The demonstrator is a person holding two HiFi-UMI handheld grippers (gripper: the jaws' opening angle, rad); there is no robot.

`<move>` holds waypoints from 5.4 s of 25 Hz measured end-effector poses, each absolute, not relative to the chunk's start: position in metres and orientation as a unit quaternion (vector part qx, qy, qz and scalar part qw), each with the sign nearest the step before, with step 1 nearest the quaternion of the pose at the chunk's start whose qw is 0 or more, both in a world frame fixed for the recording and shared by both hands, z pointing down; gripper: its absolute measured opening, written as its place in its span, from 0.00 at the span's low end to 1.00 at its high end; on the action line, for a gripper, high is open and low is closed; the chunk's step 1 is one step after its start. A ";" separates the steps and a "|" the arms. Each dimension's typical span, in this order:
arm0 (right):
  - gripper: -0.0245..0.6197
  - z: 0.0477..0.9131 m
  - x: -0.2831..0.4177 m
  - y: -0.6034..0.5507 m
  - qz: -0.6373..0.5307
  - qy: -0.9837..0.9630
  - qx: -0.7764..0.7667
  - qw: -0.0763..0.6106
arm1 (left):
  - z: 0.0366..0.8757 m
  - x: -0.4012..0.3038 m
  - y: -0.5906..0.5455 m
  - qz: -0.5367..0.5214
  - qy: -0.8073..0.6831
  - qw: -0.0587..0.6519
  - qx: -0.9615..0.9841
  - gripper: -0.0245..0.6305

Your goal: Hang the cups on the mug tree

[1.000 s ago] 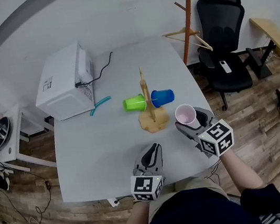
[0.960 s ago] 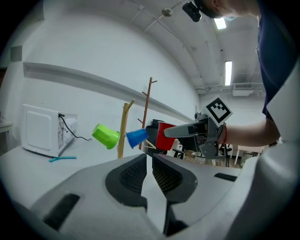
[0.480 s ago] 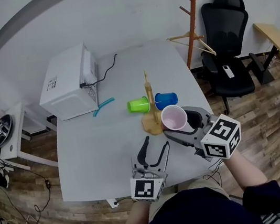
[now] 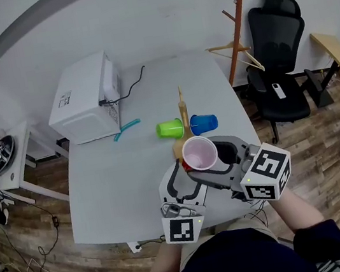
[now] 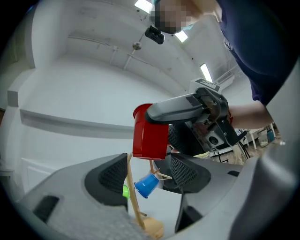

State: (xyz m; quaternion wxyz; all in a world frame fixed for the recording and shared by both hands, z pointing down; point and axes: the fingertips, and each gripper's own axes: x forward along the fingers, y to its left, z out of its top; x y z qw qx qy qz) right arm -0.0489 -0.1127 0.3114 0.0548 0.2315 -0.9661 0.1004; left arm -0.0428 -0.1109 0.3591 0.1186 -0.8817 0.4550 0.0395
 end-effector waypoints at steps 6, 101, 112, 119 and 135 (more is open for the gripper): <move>0.51 0.309 -0.057 -0.105 0.110 -0.970 0.209 0.049 | 0.345 -0.042 -0.109 0.034 0.453 0.171 -0.874 0.45; 0.53 0.323 0.000 -0.101 0.155 -0.947 0.281 -0.016 | 0.349 -0.057 -0.171 -0.080 0.472 0.175 -0.860 0.41; 0.53 0.330 0.006 -0.103 0.145 -0.944 0.295 -0.005 | 0.339 -0.051 -0.187 -0.080 0.466 0.185 -0.862 0.41; 0.53 0.332 0.010 -0.108 0.128 -0.940 0.315 0.001 | 0.337 -0.047 -0.198 -0.081 0.466 0.177 -0.863 0.41; 0.53 0.338 0.009 -0.114 0.139 -0.939 0.315 0.001 | 0.339 -0.039 -0.212 -0.100 0.460 0.167 -0.866 0.41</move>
